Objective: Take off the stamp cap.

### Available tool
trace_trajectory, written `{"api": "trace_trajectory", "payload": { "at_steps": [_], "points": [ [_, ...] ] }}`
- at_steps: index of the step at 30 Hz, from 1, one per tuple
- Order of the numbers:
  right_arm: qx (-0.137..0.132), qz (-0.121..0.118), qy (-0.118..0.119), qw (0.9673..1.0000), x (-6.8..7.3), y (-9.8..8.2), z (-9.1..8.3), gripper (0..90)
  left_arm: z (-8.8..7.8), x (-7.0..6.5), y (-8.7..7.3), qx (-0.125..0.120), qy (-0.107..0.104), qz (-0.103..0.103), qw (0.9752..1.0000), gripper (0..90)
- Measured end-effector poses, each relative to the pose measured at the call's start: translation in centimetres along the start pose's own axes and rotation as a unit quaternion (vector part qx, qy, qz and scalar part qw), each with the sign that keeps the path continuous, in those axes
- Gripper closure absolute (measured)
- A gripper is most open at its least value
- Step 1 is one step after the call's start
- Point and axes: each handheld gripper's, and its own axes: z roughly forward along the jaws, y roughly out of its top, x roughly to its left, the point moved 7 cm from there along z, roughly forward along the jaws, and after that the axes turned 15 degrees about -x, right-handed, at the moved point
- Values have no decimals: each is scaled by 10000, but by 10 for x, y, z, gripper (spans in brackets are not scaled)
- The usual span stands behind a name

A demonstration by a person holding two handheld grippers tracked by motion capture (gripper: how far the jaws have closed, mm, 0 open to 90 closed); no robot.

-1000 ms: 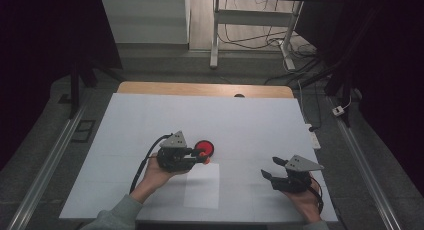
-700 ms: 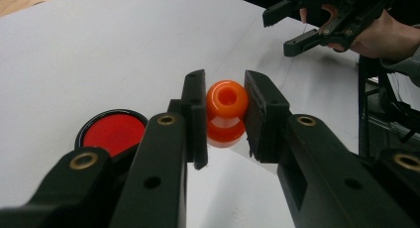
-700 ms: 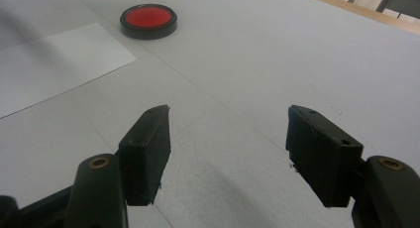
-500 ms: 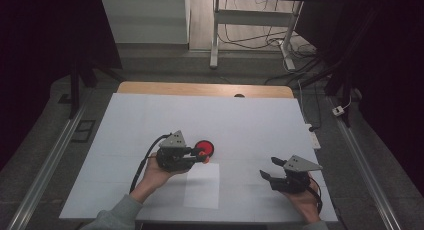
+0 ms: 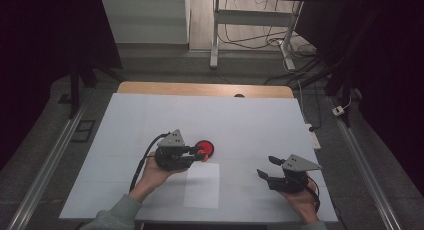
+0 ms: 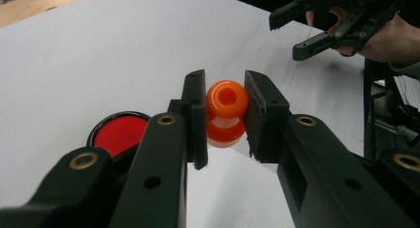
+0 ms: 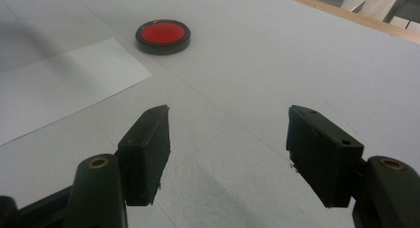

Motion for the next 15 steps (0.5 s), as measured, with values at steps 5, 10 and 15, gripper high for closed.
{"api": "trace_trajectory", "payload": {
  "at_steps": [5,10,15],
  "points": [
    [-56,-18,48,10000,3,4,2,328,-1,0,1,-15,-1,0,10000,715],
    [-69,-14,129,9999,8,8,6,327,0,0,0,0,-10,-1,10000,715],
    [-107,-18,200,9997,14,12,10,328,0,0,0,4,-19,-3,10000,715]
  ]
}}
